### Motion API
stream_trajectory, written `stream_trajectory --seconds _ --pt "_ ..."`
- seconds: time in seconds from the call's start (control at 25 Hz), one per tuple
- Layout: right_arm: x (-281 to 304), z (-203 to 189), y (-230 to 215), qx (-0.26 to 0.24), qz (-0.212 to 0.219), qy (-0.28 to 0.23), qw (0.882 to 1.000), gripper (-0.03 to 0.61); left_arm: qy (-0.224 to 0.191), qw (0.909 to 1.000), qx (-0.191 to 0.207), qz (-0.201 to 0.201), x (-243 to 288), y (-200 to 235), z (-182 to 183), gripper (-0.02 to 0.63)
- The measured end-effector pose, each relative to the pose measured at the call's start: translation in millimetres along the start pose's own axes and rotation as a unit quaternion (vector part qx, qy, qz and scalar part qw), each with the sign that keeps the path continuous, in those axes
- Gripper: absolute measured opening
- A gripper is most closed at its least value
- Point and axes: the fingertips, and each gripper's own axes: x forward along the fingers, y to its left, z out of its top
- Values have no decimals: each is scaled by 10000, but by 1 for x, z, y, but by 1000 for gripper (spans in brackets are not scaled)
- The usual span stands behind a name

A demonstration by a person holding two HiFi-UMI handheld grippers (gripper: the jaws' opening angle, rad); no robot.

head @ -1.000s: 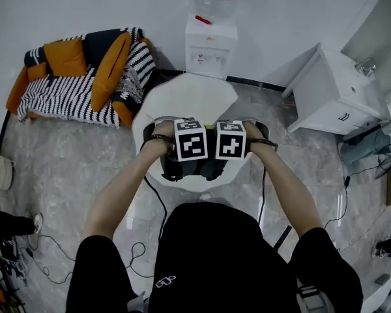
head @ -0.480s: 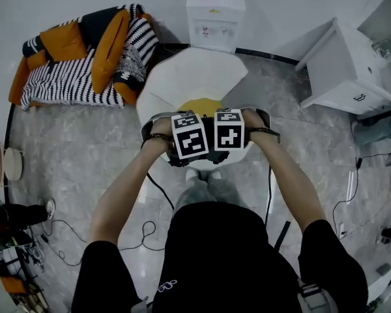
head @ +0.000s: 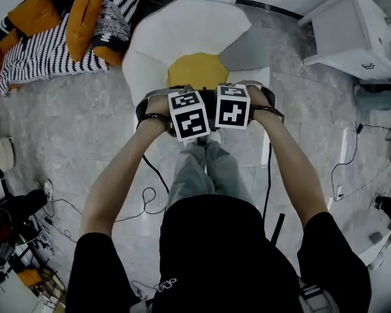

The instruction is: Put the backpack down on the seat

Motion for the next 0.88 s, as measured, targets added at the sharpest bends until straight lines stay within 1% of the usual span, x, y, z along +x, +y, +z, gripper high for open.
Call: stream_trajectory --seconds 0.12,0.32,0.52,0.6,0.72,0.8,0.88 --pt "26 -4 -12 192 31 -11 9998 74 33 9999 69 -100 25 11 -9 140" --pt "56 -15 -28 615 113 -203 9978 74 15 9995 245 -182 57 28 -14 140" --pt "90 -24 -24 714 234 -190 9970 74 88 9985 401 -361 89 24 -22 140" --pt "104 -27 -24 747 261 -203 9967 74 96 9983 363 -444 103 22 -28 140" --pt "128 -35 -26 827 326 -243 9957 74 107 9984 183 -530 129 23 -33 140" --pt "146 -46 -30 923 346 -208 9949 72 56 9984 101 -554 151 25 -34 140" --pt "166 -49 -30 1068 411 -252 9931 72 15 9979 21 -646 170 24 -42 140"
